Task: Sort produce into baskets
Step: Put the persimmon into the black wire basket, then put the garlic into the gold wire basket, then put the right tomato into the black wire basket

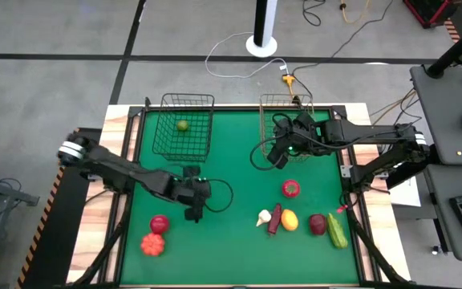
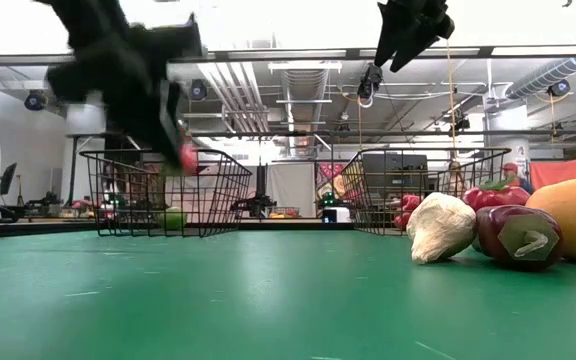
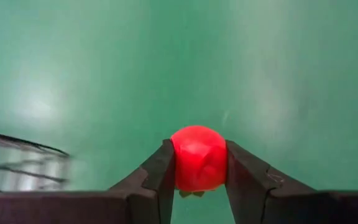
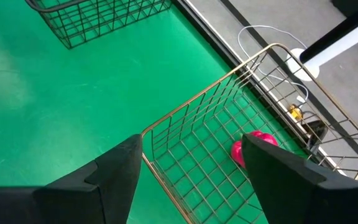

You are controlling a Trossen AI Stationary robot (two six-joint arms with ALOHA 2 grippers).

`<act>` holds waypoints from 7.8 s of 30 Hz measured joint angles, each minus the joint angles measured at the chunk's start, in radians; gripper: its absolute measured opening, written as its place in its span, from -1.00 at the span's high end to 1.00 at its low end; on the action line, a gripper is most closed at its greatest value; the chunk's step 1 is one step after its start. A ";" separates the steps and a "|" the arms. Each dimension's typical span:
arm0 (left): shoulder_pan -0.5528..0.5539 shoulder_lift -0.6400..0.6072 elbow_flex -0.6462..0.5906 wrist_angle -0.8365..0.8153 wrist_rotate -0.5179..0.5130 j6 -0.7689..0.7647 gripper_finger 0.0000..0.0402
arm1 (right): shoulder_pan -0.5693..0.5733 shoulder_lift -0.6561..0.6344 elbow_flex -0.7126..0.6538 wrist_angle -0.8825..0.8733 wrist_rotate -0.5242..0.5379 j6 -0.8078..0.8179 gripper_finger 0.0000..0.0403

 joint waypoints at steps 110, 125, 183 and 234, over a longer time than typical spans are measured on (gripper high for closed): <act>-0.144 -0.287 0.199 -0.158 -0.300 -0.136 0.07 | 0.428 0.536 0.003 0.120 -0.376 -0.053 -0.54; -0.144 -0.282 0.163 -0.136 -0.327 -0.113 0.07 | 0.369 0.617 0.003 0.135 -0.459 -0.046 -0.29; -0.146 -0.282 0.022 -0.078 -0.260 -0.294 0.07 | -0.111 0.090 -0.003 -0.070 0.201 0.275 -0.41; -0.144 0.005 0.092 0.062 -0.165 -0.177 0.07 | 0.340 0.105 -0.325 0.678 0.099 -0.032 -0.47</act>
